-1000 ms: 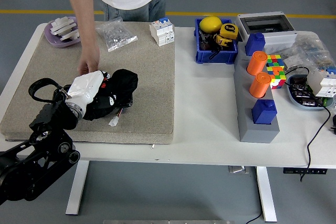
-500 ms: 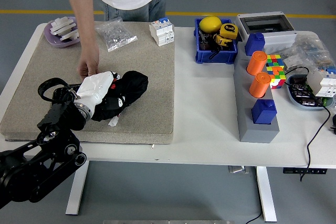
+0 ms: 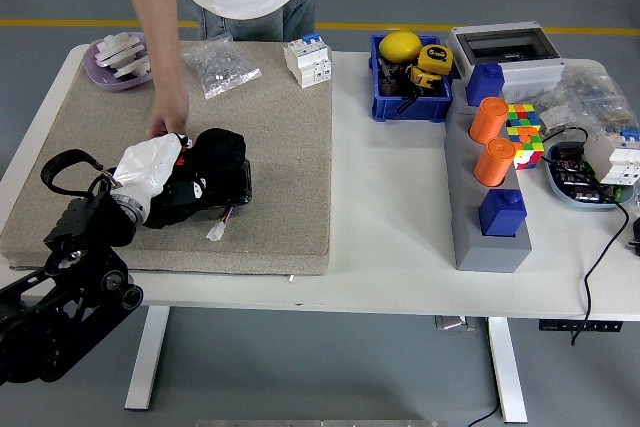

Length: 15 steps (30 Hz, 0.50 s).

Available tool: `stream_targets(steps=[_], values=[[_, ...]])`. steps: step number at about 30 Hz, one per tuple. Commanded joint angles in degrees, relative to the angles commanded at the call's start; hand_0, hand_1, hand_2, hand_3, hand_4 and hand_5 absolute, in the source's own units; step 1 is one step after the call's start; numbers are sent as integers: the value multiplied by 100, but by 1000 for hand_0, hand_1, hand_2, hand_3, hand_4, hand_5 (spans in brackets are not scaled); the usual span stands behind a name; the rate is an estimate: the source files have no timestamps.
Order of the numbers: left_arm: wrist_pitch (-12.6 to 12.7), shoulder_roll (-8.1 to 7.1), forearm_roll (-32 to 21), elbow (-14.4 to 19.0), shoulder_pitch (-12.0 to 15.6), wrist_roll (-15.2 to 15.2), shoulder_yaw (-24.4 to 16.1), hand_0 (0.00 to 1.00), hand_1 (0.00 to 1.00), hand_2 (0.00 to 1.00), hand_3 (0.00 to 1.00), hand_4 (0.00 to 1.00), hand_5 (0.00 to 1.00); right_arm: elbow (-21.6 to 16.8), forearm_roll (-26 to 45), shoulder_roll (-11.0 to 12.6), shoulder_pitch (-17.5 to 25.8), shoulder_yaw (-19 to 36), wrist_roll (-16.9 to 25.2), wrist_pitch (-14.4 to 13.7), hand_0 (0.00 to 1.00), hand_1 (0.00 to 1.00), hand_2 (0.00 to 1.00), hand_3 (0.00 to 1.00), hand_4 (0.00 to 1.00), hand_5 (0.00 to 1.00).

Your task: Pick the rag up,wipe the panel,place it on the desk

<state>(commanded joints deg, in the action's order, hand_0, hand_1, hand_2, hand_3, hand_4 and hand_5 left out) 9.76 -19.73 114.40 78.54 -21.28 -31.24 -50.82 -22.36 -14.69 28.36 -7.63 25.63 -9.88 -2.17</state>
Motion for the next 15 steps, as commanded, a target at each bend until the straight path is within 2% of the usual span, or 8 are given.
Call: stream_targets(steps=[15], values=[[14, -174, 175, -155, 329, -35, -673, 213, 184, 523, 537, 366, 2, 3, -4, 6, 15, 35, -3, -3, 732, 507, 651, 603, 998, 598]])
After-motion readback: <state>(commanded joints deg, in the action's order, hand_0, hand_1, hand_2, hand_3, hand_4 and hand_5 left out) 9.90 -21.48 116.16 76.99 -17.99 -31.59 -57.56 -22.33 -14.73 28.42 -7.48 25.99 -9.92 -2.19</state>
